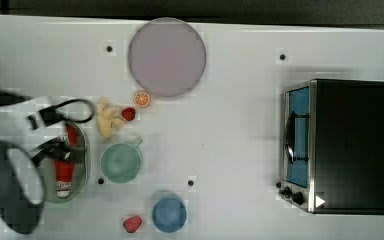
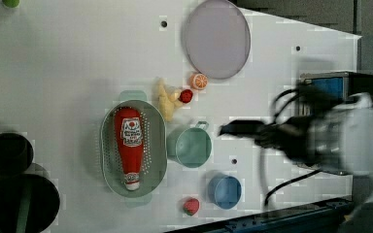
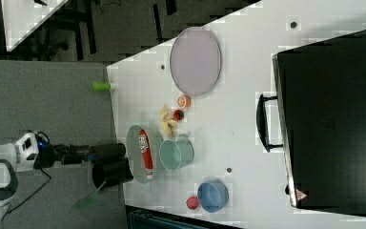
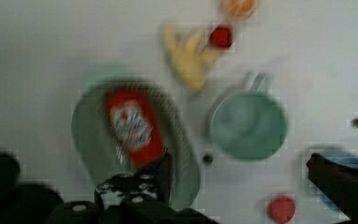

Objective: Pick ketchup from strainer and place it on the table

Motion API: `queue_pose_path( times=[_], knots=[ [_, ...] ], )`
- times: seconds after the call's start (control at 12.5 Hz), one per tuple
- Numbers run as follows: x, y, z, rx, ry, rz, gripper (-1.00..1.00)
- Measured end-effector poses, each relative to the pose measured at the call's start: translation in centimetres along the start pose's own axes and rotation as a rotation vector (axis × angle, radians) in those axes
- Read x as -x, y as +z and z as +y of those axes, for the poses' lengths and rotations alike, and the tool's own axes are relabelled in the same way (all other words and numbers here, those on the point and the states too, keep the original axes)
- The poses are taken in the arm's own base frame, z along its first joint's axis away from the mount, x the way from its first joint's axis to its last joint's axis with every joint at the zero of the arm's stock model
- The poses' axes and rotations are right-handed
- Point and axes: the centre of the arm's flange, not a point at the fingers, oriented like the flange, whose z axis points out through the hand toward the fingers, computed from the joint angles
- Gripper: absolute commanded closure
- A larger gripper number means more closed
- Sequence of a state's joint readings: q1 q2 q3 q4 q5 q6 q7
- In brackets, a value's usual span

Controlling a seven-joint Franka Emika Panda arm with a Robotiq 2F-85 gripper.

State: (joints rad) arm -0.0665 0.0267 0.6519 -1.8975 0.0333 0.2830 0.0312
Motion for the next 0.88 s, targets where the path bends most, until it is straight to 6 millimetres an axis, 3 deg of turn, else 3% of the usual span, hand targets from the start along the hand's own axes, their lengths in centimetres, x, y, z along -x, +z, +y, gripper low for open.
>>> queue_pose_path(
  times=[0.24, 0.48, 0.64, 0.88],
  knots=[
    [4.5, 4.7, -5.1, -0.020, -0.136, -0.028, -1.00],
    [6.6, 8.4, -7.5, -0.066, -0.225, 0.028, -1.00],
    [6.6, 10.7, -8.1, -0.129, -0.264, 0.098, -1.00],
    [6.4, 17.1, -7.1, -0.150, -0.295, 0.081, -1.00]
  ],
)
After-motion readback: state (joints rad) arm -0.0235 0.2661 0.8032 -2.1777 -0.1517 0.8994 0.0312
